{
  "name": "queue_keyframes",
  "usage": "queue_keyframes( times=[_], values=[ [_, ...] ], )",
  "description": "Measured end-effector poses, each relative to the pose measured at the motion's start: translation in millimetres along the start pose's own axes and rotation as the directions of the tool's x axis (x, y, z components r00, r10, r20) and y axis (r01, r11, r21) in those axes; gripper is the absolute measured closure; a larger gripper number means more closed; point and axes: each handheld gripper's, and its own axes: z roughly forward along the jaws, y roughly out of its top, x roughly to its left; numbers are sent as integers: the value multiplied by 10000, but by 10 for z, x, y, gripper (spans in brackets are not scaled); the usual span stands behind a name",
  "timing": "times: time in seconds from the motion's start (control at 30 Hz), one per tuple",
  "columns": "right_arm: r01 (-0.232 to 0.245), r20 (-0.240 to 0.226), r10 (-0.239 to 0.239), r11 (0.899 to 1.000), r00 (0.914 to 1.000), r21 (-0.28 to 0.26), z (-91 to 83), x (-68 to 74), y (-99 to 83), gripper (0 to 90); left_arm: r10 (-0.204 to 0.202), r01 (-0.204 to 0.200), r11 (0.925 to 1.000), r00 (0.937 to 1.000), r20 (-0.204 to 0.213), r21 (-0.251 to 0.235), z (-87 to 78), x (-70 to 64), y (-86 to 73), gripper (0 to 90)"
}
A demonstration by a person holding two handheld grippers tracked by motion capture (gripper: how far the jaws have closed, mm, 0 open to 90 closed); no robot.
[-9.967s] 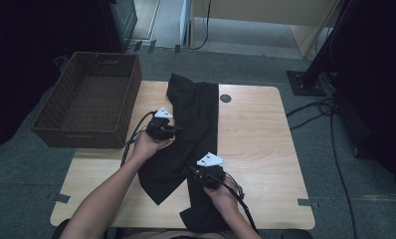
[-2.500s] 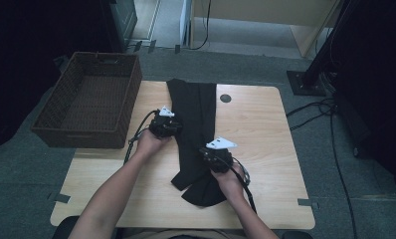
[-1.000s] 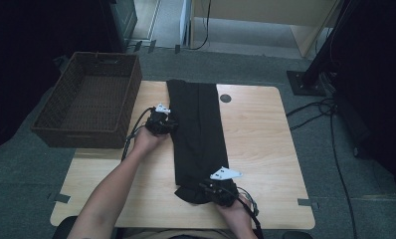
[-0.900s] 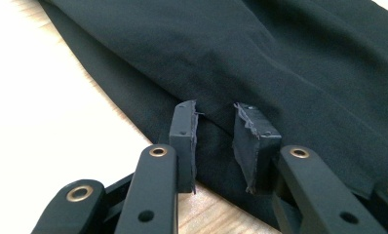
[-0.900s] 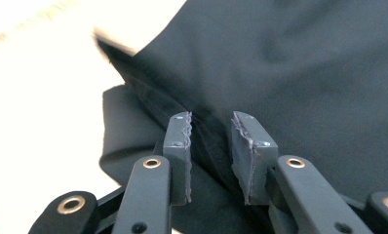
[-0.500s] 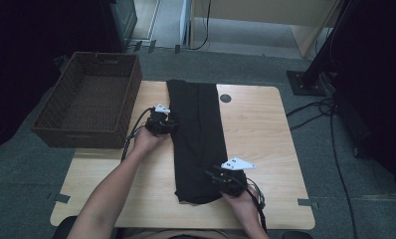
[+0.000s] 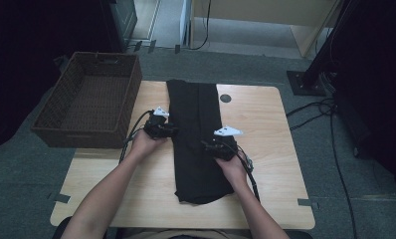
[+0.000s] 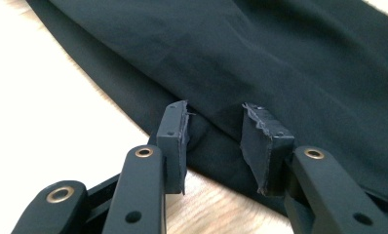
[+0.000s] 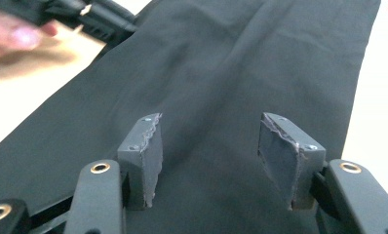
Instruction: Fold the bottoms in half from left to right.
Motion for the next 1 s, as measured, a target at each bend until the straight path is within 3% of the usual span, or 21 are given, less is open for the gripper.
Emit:
queue_keyframes(
  times=[0.1,0.2,0.33,0.47,0.57,0.77,0.87,1.0],
  values=[
    [-68,-155,70,9999,9999,102,151,-18,110,404,-21,21,10000,10000,60,3,-4,-5,-4,601],
    [160,-15,-160,9997,9999,203,299,14,177,402,-134,135,9999,9998,174,-43,-12,7,-16,594],
    [488,51,-492,9971,9988,578,444,106,186,394,-127,129,9999,9997,208,-100,-32,7,-45,588],
    [697,79,-703,9960,9975,554,491,141,164,405,-174,175,9998,9997,164,-64,-52,0,-59,582],
    [758,-39,-757,9959,9971,497,484,154,161,534,-426,423,9990,9986,317,106,-91,7,-35,559],
    [866,-273,-855,9954,9960,404,474,163,153,869,-193,193,9998,9998,91,-9,-148,12,-1,527],
    [994,-180,-987,9943,9950,398,467,192,146,884,-286,287,9995,9996,89,-148,-146,32,26,517],
    [451,-436,-434,9982,9981,401,401,207,92,887,-281,279,9995,9995,-109,-160,-119,58,83,495]
  ],
)
